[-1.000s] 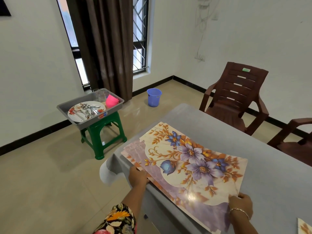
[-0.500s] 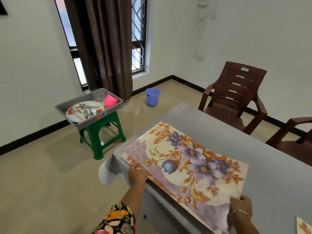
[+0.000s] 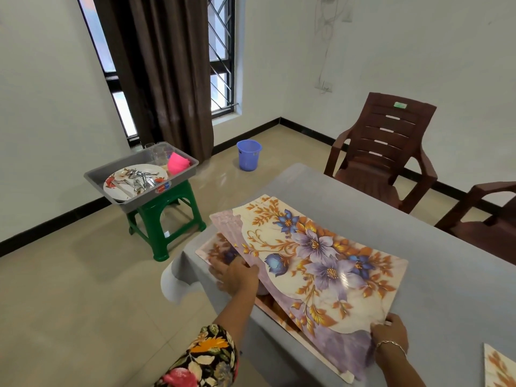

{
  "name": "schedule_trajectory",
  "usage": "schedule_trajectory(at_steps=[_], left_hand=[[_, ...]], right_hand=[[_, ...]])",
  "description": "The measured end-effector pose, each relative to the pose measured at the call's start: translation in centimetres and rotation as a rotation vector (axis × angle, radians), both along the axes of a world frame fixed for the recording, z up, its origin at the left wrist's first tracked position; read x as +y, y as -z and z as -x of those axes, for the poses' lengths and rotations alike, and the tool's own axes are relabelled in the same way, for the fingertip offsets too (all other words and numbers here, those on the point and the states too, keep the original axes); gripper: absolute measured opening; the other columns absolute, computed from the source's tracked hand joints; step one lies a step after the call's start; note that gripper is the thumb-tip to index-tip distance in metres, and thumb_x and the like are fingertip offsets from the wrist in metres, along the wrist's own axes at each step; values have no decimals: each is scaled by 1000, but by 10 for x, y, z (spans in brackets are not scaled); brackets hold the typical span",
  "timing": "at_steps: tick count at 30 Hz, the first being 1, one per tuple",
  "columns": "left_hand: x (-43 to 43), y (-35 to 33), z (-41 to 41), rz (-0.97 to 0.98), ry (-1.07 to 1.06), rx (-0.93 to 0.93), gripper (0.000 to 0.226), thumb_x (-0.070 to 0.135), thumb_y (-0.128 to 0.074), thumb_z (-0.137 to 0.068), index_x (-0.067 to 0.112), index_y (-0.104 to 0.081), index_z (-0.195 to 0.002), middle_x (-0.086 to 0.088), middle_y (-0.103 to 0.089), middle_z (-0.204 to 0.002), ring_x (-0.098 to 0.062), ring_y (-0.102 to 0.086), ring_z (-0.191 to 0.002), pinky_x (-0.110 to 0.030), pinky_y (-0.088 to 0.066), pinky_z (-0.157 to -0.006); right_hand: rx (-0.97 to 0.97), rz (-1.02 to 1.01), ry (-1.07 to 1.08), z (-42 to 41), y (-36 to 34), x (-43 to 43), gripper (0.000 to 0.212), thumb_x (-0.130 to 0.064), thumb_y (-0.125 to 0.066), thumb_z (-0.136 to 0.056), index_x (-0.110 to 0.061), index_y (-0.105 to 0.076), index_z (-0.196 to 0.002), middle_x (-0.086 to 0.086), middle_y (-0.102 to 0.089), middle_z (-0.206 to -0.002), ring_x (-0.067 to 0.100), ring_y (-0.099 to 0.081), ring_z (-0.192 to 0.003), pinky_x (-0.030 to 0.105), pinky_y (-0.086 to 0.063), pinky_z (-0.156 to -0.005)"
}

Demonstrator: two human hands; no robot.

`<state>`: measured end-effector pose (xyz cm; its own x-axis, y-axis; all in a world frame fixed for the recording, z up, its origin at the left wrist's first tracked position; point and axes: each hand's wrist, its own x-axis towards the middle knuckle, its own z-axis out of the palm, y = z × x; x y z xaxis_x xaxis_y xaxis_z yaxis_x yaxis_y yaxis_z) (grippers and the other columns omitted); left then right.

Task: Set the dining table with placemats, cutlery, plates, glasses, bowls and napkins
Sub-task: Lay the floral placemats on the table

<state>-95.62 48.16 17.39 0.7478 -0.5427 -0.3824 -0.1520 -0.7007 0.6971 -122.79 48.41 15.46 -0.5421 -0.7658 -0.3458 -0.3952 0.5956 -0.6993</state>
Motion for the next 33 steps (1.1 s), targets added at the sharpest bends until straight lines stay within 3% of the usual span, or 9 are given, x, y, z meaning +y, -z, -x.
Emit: schedule_trajectory(at_steps=[2,5,9,13,17,23,27,30,33], left_hand=[[-5,5,4,201,72,29,31,16,-62,-88,11,-56,-119,-10,-29,-150,-32,-44,-124,-42,-45,-98],[-9,9,5,398,87,261,57,-4,-47,-90,17,-35,-142,-10,-50,-136,-32,-54,-114,-45,-51,-91],[-5,5,-12,597,-58,476,59,-14,-44,-84,23,-47,-130,-9,-57,-125,-29,-58,-108,-52,-51,-90],[10,-29,-49,810,-164,517,49,-17,-46,-85,14,-50,-123,-12,-61,-118,-29,-59,-105,-46,-49,-93],[24,-55,-103,910,-276,566,48,-12,-47,-89,15,-49,-128,-17,-59,-123,-32,-57,-104,-50,-46,-92],[48,-67,-214,970,-402,549,39,-3,-46,-93,15,-48,-127,-9,-64,-101,-24,-62,-78,-26,-52,-49],[61,-66,-302,1012,-359,575,32,-1,-46,-94,17,-51,-120,-6,-65,-94,-22,-62,-77,-25,-55,-50],[61,-63,-374,959,-294,581,36,1,-47,-95,21,-47,-124,-4,-66,-97,-21,-64,-78,-29,-56,-57],[55,-62,-431,909,-245,593,42,-2,-48,-93,24,-43,-126,-4,-66,-101,-22,-64,-81,-32,-58,-58]], right_hand=[[9,8,-9,0,0,-1,23,-1,-55,-84,6,-57,-106,30,-60,-109,47,-54,-101,46,-43,-88],[-20,18,19,2,0,-1,29,-2,-54,-82,7,-57,-109,31,-59,-111,47,-53,-102,44,-43,-87],[-167,111,50,1,-10,-7,32,-1,-57,-80,11,-57,-110,29,-60,-107,41,-54,-94,43,-42,-81],[-502,198,-61,-32,-30,-23,29,0,-52,-89,4,-52,-118,13,-57,-92,27,-49,-72,38,-45,-70],[-766,178,-215,-88,-40,-44,25,-1,-47,-93,-3,-54,-117,-3,-59,-49,13,-49,-42,16,-40,-39],[-947,234,-553,-211,-56,-64,48,-16,-63,-83,-4,-46,-126,11,-64,-103,24,-64,-82,35,-53,-68],[-996,276,-586,-316,-38,-82,50,6,-55,-81,0,-45,-130,2,-71,-96,9,-69,-72,24,-57,-64],[-990,294,-600,-396,-23,-102,67,-2,-61,-67,3,-42,-131,23,-57,-119,15,-66,-79,27,-56,-69],[-1005,250,-600,-455,-12,-117,54,5,-57,-79,-3,-45,-130,7,-66,-108,27,-63,-92,31,-57,-71]])
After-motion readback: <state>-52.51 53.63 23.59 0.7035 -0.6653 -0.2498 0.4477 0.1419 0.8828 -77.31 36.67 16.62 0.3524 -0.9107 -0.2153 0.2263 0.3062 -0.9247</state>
